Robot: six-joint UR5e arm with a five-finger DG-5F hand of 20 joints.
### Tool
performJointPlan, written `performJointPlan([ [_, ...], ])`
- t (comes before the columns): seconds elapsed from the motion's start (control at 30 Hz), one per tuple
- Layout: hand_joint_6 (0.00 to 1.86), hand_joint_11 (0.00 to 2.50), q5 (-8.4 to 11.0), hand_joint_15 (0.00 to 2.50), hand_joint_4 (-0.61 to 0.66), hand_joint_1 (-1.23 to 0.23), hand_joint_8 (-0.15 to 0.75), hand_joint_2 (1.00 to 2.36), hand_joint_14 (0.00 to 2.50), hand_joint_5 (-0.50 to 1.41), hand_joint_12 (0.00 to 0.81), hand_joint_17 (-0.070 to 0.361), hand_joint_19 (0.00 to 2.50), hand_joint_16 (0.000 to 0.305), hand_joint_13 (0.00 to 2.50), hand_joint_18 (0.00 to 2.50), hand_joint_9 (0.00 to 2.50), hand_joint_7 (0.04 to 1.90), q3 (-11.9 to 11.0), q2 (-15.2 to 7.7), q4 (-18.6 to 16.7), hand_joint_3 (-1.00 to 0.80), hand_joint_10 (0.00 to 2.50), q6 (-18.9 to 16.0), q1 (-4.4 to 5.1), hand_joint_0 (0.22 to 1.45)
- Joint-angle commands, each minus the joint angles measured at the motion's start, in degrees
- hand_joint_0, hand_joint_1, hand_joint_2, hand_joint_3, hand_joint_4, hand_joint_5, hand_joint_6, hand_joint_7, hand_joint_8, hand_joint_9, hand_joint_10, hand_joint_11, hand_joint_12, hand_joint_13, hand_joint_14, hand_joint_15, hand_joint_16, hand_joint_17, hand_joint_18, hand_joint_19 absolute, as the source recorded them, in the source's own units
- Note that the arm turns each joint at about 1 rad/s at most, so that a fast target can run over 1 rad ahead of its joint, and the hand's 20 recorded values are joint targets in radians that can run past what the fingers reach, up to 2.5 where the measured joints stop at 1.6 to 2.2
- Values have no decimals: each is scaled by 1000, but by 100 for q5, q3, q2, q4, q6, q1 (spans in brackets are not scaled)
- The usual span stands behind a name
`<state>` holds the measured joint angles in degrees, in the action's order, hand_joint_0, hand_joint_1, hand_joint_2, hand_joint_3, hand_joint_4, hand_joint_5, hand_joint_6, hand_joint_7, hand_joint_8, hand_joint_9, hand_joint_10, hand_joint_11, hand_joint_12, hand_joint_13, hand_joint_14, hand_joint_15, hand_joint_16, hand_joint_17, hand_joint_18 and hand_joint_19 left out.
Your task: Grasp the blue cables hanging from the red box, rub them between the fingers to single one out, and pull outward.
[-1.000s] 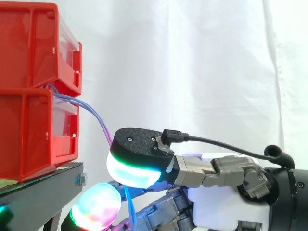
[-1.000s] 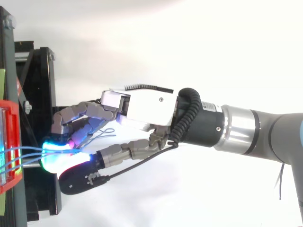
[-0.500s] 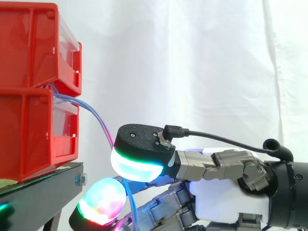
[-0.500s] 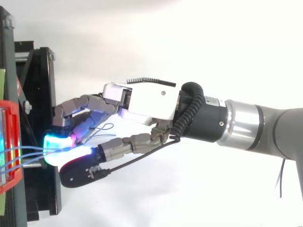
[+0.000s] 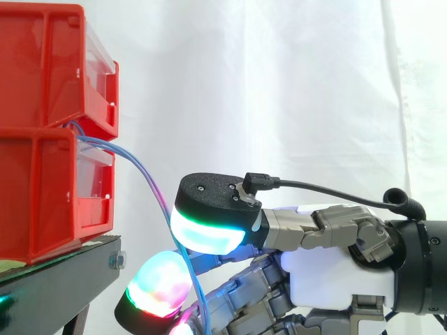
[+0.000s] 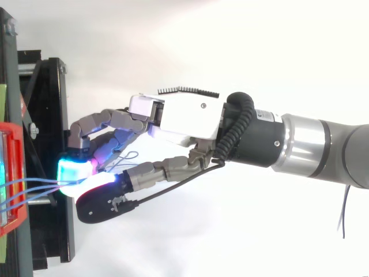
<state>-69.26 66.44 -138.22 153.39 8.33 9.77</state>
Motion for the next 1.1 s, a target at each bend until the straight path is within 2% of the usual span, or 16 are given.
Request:
performJointPlan([
  [0.0, 660, 636, -8, 361, 258, -600, 370, 1010, 12, -111, 455, 143, 468, 64, 671, 728, 888, 1125, 1, 6, 15, -370, 14, -6, -10, 561],
  [0.37, 710, 651, -17, 361, 246, -632, 372, 1009, 12, -122, 455, 142, 468, 63, 679, 736, 889, 1061, 1, 138, 15, -360, 15, 46, -28, 566],
  [0.63, 757, 656, -8, 368, 227, -652, 374, 1012, 13, -135, 456, 141, 460, 63, 681, 738, 890, 1036, 1, 138, 15, -320, 15, 99, -2, 578],
  [1.07, 873, 691, -17, 362, 286, -691, 403, 1014, 11, -166, 482, 152, 437, 67, 709, 801, 898, 959, 1, 138, 33, -210, 12, 73, -19, 590],
])
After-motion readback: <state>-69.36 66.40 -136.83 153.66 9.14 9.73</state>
